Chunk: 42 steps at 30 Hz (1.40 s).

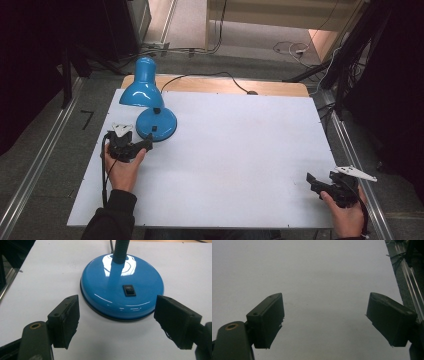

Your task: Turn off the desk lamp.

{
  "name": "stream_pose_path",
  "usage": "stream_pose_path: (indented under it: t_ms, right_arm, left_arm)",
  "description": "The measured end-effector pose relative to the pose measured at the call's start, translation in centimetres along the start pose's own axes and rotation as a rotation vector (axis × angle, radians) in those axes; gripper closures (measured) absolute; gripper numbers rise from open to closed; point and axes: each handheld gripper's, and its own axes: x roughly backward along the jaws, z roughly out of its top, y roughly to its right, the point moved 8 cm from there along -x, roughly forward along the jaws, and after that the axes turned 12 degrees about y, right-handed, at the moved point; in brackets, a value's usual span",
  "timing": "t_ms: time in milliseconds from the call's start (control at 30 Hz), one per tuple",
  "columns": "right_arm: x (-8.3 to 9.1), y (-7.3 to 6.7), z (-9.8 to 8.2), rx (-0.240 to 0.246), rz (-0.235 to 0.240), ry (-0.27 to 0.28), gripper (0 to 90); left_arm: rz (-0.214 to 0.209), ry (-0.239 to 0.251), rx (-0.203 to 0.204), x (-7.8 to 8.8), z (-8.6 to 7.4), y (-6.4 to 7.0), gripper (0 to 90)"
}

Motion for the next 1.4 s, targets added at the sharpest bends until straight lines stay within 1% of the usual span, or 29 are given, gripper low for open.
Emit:
stream_pose_path:
  t_ms: [167, 300, 700, 1033, 1300, 1400]
  right_arm:
    - [0.0, 0.0, 0.0, 0.000, 0.001, 0.000, 13.1]
    - [0.0, 0.0, 0.0, 0.002, 0.004, 0.003, 13.1]
    - [0.0, 0.0, 0.0, -0.001, 0.005, 0.000, 13.1]
    - [0.0, 0.0, 0.0, 0.001, 0.005, 0.001, 13.1]
    - [0.0, 0.0, 0.0, 0.002, 0.004, 0.000, 13.1]
    - [0.1, 0.0, 0.0, 0.002, 0.004, 0.000, 13.1]
  left_arm:
    - [0.002, -0.005, 0.003, 0.5, -0.2, -0.5, 21.5]
    - [0.001, 0.001, 0.007, 1.0, -0.2, -0.7, 21.5]
    - [-0.012, -0.011, -0.005, 2.3, -0.8, -1.0, 21.5]
    - [-0.010, -0.021, -0.014, 3.2, -1.2, -1.4, 21.5]
    - [-0.014, -0.013, -0.016, 4.0, -1.2, -1.6, 21.5]
    - [-0.016, -0.018, -0.019, 4.2, -1.4, -1.6, 21.5]
